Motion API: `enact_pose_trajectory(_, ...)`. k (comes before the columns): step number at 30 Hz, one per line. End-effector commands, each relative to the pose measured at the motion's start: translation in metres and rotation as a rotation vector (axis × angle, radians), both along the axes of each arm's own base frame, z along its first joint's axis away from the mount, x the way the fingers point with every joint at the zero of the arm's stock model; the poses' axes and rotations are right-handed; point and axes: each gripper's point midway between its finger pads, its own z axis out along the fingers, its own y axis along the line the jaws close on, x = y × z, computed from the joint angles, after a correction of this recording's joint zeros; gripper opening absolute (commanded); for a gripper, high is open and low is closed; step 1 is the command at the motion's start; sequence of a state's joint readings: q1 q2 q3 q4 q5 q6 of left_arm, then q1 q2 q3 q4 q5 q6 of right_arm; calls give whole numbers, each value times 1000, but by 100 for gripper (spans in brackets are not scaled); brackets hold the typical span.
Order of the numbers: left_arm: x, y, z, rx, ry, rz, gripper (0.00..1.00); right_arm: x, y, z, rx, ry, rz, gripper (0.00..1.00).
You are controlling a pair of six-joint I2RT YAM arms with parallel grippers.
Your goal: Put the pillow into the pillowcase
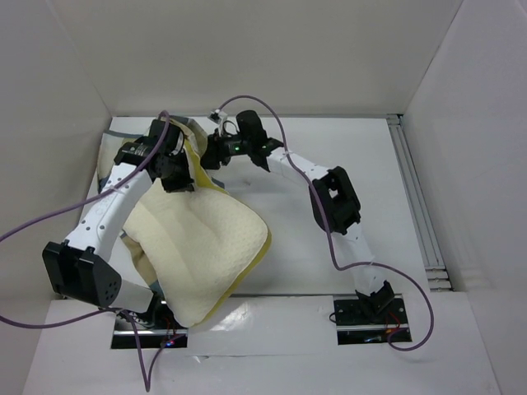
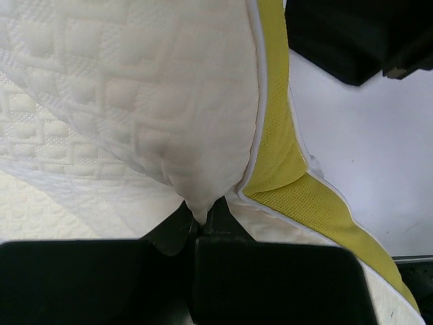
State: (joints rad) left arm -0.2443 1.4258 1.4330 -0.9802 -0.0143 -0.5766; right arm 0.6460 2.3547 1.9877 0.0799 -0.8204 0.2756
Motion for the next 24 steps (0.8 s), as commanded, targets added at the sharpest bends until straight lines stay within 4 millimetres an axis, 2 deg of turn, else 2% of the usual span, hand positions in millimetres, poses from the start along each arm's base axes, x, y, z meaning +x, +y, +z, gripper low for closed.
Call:
enact_pose_trajectory(1, -5, -12, 20, -57, -45, -47, 0, 3, 11, 5, 12, 4, 20, 41)
enact_pose_trajectory(2, -5, -12, 21, -57, -45, -47, 0, 2, 10, 1, 5, 12, 20, 28)
enact_pose_trajectory(3, -3, -13, 24, -60, -55, -47, 0, 6, 4, 1, -1, 15, 1, 1)
enact_pose_trajectory(4, -3, -13, 24, -60, -55, -47, 0, 10, -1, 3, 8, 4, -10, 0)
enact_pose_trajectory(5, -3, -13, 24, -60, -55, -47, 0, 4, -7, -14, -15, 43, -24, 0)
enact_pose_trajectory(6, 0, -10, 25, -62, -64, -38, 0, 6, -16, 2, 5, 17, -38, 0)
enact_pose_trajectory(7, 2, -13, 26, -70, -61, -44, 0, 9, -22, 8, 21, 5, -60, 0)
enact_pose_trajectory(10, 17, -20, 24, -103, -80, -19, 0, -1, -39, 11, 8, 10, -99, 0)
enact_pose_trajectory(11, 20, -21, 20, -113, -75, -3, 0, -6, -43, 12, 4, 15, -99, 0)
enact_pose_trajectory(12, 32, -25, 17, -126, -90, 11, 0, -11, -50, 15, -6, 17, -122, 0)
enact_pose_trajectory(14, 42, -19, 0, -110, -77, 106, 0, -22, -62, -1, -54, 55, -143, 0)
enact_pose_trajectory(15, 51, -15, -8, -90, -75, 143, 0, -27, -67, 11, -53, 37, -152, 0)
enact_pose_trajectory(16, 58, -15, -11, -97, -81, 178, 0, -34, -72, 10, -62, 49, -152, 0)
enact_pose_trajectory(17, 60, -17, -17, -87, -67, 188, 0, -39, -79, -1, -92, 65, -168, 0)
enact_pose_trajectory(18, 65, -17, -17, -83, -68, 201, 0, -44, -84, 13, -87, 52, -180, 0)
enact_pose_trajectory(20, 74, -15, -25, -57, -58, 215, 0, -52, -91, 20, -103, 38, -172, 0)
enact_pose_trajectory(21, 81, -18, -17, -52, -83, 214, 0, -56, -93, 24, -111, 32, -169, 0)
enact_pose_trajectory(22, 90, -12, -13, -19, -108, 227, 0, -62, -99, 39, -127, 27, -162, 0)
enact_pose_trajectory(23, 93, -9, -18, 12, -84, 239, 0, -69, -99, 47, -140, -19, -138, 0)
enact_pose_trajectory(24, 97, -6, -2, 26, -96, 250, 0, -71, -103, 53, -157, -37, -139, 0)
